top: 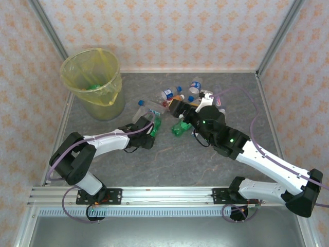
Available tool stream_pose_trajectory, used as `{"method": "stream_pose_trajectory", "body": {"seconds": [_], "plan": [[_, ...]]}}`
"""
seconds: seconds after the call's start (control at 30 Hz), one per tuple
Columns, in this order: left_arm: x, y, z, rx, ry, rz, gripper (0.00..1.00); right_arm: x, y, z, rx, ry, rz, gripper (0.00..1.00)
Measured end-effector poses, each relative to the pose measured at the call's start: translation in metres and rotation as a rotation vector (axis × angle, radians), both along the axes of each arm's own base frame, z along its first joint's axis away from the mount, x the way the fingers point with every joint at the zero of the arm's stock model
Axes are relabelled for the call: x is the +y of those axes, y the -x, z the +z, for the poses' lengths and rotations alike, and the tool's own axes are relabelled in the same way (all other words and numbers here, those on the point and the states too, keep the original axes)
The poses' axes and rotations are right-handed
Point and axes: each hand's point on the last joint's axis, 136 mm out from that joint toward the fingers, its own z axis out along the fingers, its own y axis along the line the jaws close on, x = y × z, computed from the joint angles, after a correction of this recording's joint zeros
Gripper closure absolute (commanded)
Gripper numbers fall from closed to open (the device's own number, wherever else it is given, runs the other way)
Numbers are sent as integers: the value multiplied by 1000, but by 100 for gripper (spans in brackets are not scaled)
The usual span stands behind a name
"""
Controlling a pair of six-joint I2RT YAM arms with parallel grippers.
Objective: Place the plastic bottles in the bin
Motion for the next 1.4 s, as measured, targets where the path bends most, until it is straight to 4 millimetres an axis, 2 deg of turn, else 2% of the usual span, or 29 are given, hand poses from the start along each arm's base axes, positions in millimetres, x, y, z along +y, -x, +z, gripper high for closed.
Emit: {"method": "stream_pose_trajectory", "body": {"seconds": [0.07, 0.2, 0.3, 0.47, 0.57, 0.73, 0.87, 0.97, 1.2, 1.3, 1.4], "plan": [[0, 0, 1, -3, 2, 0, 79, 0, 0, 0, 0, 0, 0, 0], [-3, -1, 10, -25, 19, -1, 82, 0, 0, 0, 0, 0, 0, 0], [-6, -2, 27, -62, 53, 3, 82, 0, 0, 0, 0, 0, 0, 0], [-7, -4, 69, -141, 120, 25, 82, 2, 1, 0, 2, -2, 16, 0], [-9, -14, 108, -225, 167, 50, 82, 8, 4, 2, -2, -8, 53, 0], [-8, -33, 195, -412, 252, 108, 82, 22, 11, 10, -30, -26, 140, 0], [0, -46, 253, -528, 297, 160, 82, 36, 18, 15, -59, -25, 208, 0], [21, -60, 287, -595, 312, 230, 82, 47, 24, 16, -77, -17, 256, 0], [101, -89, 353, -722, 296, 446, 82, 65, 29, 26, -110, -15, 315, 0], [133, -99, 375, -763, 272, 534, 82, 68, 30, 28, -115, -15, 321, 0], [163, -109, 381, -770, 239, 614, 82, 68, 30, 28, -115, -14, 323, 0]]}}
